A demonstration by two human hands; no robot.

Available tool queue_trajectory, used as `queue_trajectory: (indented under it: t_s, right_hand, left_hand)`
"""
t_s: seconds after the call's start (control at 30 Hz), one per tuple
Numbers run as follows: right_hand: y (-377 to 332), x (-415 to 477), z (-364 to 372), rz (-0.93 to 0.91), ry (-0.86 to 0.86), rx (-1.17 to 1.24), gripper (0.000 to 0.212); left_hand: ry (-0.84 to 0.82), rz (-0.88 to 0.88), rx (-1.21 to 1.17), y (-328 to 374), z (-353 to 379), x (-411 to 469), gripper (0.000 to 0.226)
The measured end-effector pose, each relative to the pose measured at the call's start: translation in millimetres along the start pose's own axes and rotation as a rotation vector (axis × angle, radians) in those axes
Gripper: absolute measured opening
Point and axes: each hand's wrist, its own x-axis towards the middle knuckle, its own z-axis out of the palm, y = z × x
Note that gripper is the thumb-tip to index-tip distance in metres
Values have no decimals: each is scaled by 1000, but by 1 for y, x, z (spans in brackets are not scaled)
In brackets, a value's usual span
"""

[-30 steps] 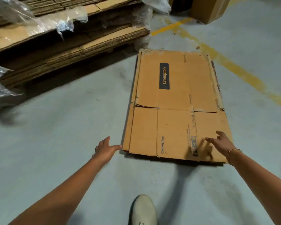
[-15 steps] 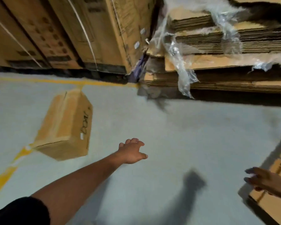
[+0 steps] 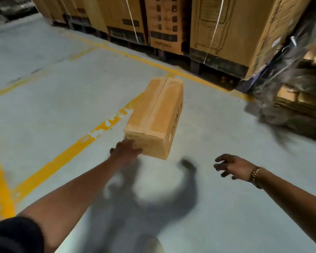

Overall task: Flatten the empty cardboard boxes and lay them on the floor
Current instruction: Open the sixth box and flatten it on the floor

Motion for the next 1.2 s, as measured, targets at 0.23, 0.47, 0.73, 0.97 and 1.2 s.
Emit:
queue_trajectory:
  t_s: [0.23,0.47,0.73,0.97,1.2]
  right_hand:
    - [-107,103,74,-34,17,349,23]
    - [-139,155,98,-21,53,482,44]
    - [-131,147,97,-7,13,579,31]
    - [-47,79,39,57,188,567,12]
    - [82,-42,18,163,330,563,26]
  left_hand:
    - [43,-130,-400,-51,-11,98,65]
    - [23,-129,-657,-49,0,154,73]
    - [33,-93,-689,-31,4,146,57]
    - [-166,-75,-848,39,62,48,49]
    - [-501,9,-634,121,112,-65,39]
